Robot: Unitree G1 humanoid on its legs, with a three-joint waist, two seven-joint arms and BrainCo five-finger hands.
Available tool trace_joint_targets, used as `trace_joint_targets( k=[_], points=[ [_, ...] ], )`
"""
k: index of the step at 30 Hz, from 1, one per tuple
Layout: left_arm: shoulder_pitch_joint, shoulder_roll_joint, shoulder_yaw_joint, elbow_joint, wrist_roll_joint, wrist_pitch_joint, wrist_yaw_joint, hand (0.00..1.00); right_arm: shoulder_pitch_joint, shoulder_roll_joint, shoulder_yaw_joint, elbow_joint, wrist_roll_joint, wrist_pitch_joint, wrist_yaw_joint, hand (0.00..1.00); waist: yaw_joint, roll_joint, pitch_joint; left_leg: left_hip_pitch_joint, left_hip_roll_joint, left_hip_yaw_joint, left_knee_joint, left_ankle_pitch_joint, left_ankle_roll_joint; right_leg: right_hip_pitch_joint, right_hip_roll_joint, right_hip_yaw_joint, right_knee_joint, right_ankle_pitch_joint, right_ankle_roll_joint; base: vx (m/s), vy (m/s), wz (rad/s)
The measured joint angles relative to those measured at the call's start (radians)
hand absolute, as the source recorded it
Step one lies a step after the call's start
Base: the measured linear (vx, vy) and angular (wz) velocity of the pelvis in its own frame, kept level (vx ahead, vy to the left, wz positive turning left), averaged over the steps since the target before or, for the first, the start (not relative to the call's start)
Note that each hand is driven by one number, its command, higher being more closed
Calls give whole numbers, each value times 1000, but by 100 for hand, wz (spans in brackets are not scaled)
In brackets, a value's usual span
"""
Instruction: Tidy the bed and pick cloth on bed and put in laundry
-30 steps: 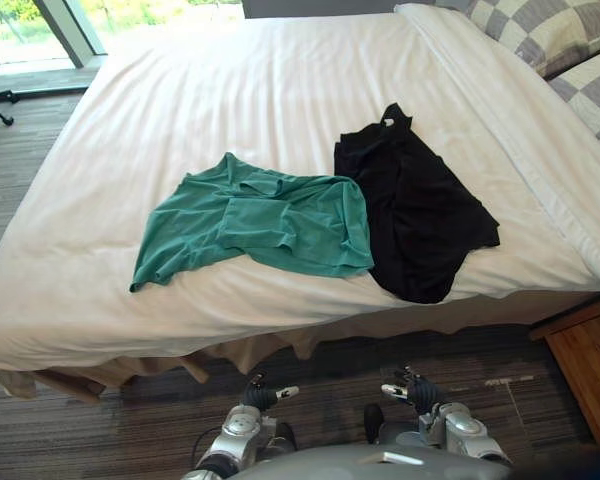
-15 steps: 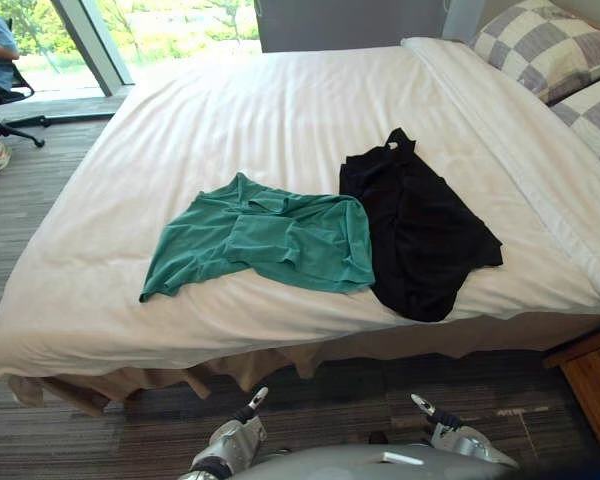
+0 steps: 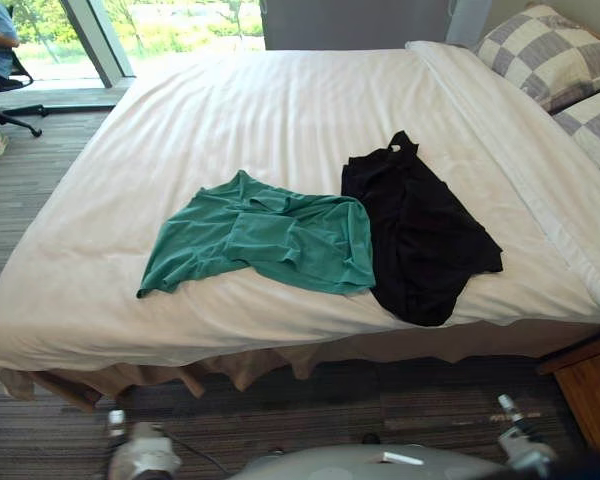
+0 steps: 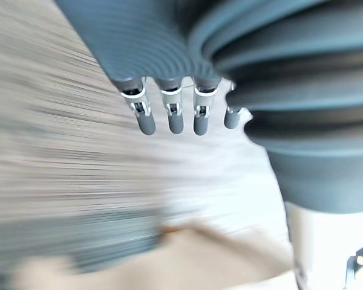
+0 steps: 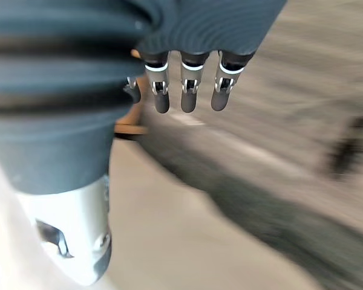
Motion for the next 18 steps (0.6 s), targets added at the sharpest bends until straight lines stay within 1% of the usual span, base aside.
trace_joint_targets(
  k=[1, 2, 3, 4, 6, 7, 8, 9, 10, 11, 12, 13, 14, 15, 16, 17, 18],
  points=[
    [-2, 27, 18, -32, 24, -17, 28, 0, -3, -35, 7, -48, -26, -6, 15, 0, -1, 2, -1, 0, 1, 0, 3, 0, -1, -2, 1, 0, 3, -1, -1, 61, -15, 0],
    [-5, 54, 18, -73, 88, -24, 59, 0, -4, -66, 34, -106, -56, -7, 29, 0, -3, 3, -2, 0, 3, 1, 3, -2, -3, -3, 3, 0, 4, -2, -2, 60, -16, -1],
    [-6, 61, 18, -91, 103, -25, 62, 0, -5, -74, 44, -125, -65, -7, 33, 0, -3, 2, -3, 0, 4, 1, 3, -3, -4, -3, 4, 0, 4, -3, -2, 0, 0, 0],
    [-16, 77, 14, -133, 160, -25, 76, 0, -7, -88, 63, -169, -87, -8, 42, 0, -3, 1, -4, 0, 7, 1, 3, -3, -5, -6, 6, 0, 4, -3, -2, 0, 0, 0],
    [-45, 114, 5, -256, 315, -18, 95, 0, -37, -104, 99, -280, -157, -8, 79, 0, -6, 2, -4, -1, 10, 3, 4, -3, -6, -12, 8, 0, 5, -3, -2, 0, 0, 0],
    [-53, 121, 1, -279, 340, -14, 94, 0, -42, -105, 102, -302, -165, -8, 85, 0, -7, 3, -4, -1, 10, 3, 4, -4, -6, -12, 8, 0, 5, -3, -2, 0, 0, 0],
    [-74, 137, -10, -337, 401, -2, 84, 0, -51, -111, 118, -348, -204, -8, 104, 0, -7, 7, -5, -1, 9, 3, 4, -4, -7, -11, 8, 0, 7, -3, -2, 15, -6, -4],
    [-87, 159, -34, -386, 465, 14, 54, 0, -66, -123, 145, -381, -239, -7, 124, 0, -11, 12, -7, -1, 9, 5, 4, -4, -7, -12, 7, 0, 13, -3, -2, 16, -6, -4],
    [-92, 164, -39, -401, 486, 23, 41, 0, -70, -130, 157, -390, -246, -7, 130, 0, -12, 14, -6, 0, 8, 5, 4, -4, -7, -13, 6, 0, 15, -3, -2, 5, 1, -3],
    [-113, 170, -58, -442, 544, 40, 4, 0, -77, -150, 182, -426, -268, -6, 147, 0, -15, 20, -6, 1, 7, 5, 4, -4, -7, -14, 4, -4, 21, -3, -2, 0, 0, 0],
    [-128, 172, -86, -478, 599, 48, -31, 0, -86, -162, 208, -463, -274, -5, 159, 0, -19, 21, -7, 2, 4, 5, 4, -4, -7, -16, 3, -3, 22, -4, -2, 0, 0, 0],
    [-133, 175, -100, -485, 616, 51, -44, 0, -94, -166, 220, -472, -274, -4, 165, 0, -22, 21, -7, 1, 4, 5, 4, -4, -7, -17, 3, -2, 21, -4, -2, -39, 0, -5],
    [-150, 180, -145, -490, 648, 65, -89, 0, -126, -173, 254, -486, -274, -3, 176, 0, -30, 21, -7, 2, 3, 5, 5, -4, -7, -18, 2, 1, 21, -4, -2, -37, -3, -4],
    [-159, 180, -168, -493, 650, 72, -109, 0, -139, -173, 266, -489, -274, -3, 179, 0, -31, 21, -7, 2, 3, 5, 8, -4, -7, -22, 2, 2, 21, -4, -2, -61, -5, -7],
    [-167, 177, -210, -509, 679, 101, -158, 0, -161, -173, 290, -492, -273, -1, 187, 0, -32, 20, -6, 1, 3, 5, 16, -5, -7, -22, 2, 5, 23, -3, -2, -57, -11, -5],
    [-179, 164, -265, -535, 706, 135, -216, 0, -171, -173, 312, -516, -273, 9, 191, 0, -32, 20, -5, 1, 3, 5, 17, -6, -7, -23, 2, 5, 23, -3, -2, -52, -14, -5],
    [-184, 158, -285, -539, 712, 146, -239, 0, -177, -173, 322, -523, -273, 13, 194, 0, -33, 21, -5, 1, 4, 5, 17, -6, -7, -23, 3, 6, 23, -3, -3, -32, -20, -4]
  ],
)
